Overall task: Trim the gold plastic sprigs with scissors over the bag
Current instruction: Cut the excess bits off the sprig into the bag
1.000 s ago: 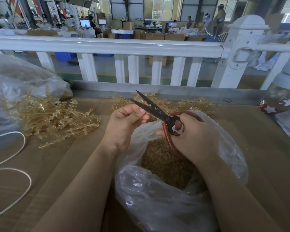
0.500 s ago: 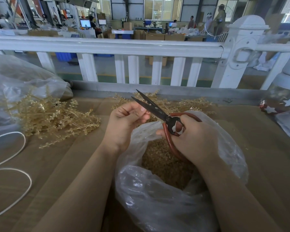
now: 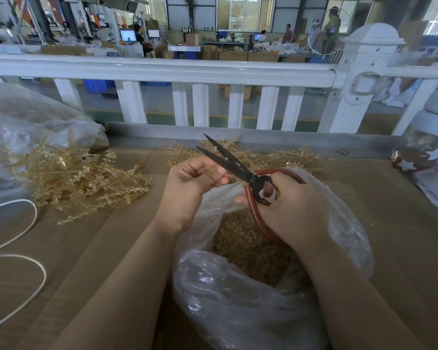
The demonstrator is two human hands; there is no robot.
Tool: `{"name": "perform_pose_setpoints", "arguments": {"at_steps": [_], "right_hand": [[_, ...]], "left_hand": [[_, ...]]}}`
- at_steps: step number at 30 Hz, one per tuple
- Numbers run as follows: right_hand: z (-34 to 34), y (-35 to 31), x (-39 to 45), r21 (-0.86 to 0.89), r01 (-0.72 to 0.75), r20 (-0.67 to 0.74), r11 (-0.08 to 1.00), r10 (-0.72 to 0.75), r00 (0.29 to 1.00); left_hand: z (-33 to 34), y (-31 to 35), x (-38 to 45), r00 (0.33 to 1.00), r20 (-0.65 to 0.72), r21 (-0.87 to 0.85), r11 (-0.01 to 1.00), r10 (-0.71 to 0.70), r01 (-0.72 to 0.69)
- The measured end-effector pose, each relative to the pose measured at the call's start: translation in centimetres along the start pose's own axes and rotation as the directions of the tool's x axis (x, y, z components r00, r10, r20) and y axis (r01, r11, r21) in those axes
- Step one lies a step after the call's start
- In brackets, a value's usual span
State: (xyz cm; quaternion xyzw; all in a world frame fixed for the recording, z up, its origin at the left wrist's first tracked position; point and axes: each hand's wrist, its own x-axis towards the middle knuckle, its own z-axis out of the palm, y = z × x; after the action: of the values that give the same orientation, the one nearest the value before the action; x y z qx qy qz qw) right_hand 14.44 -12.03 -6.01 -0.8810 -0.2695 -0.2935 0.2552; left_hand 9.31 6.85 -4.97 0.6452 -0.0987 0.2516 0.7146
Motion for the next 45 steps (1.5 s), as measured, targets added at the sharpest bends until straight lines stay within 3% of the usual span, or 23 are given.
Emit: {"name": "perform_pose_setpoints", "arguments": {"at_steps": [7, 17, 26, 34, 45], "right_hand": [[-0.4, -0.5, 0.1, 0.033, 0.028, -0.016, 0.999, -0.028, 0.999], [0.0, 0.1, 0.0, -0.038, -0.002, 0.042, 0.999, 0.004, 0.999], [-0.6, -0.3, 0.2, 0.013, 0.043, 0.024, 0.999, -0.043, 0.999], [-0.6, -0.4, -0.1, 0.043, 0.084, -0.023, 0.996, -0.083, 0.996], [0.0, -0.1, 0.1, 0.113, 0.057, 0.041, 0.992, -0.062, 0.997]], "left_hand": [[0.3, 0.2, -0.1, 1.0, -0.022, -0.007, 1.0, 0.001, -0.001], [0.8, 0.4, -0.2, 0.995, -0.077, 0.156, 0.986, 0.065, -0.053], [1.1, 0.0, -0.3, 0.999, -0.027, 0.258, 0.966, 0.026, -0.019], [1.1, 0.1, -0.4, 0.999, -0.009, 0.259, 0.965, 0.033, -0.029], [1.1, 0.1, -0.3, 0.998, -0.008, 0.253, 0.966, 0.055, -0.051]]}}
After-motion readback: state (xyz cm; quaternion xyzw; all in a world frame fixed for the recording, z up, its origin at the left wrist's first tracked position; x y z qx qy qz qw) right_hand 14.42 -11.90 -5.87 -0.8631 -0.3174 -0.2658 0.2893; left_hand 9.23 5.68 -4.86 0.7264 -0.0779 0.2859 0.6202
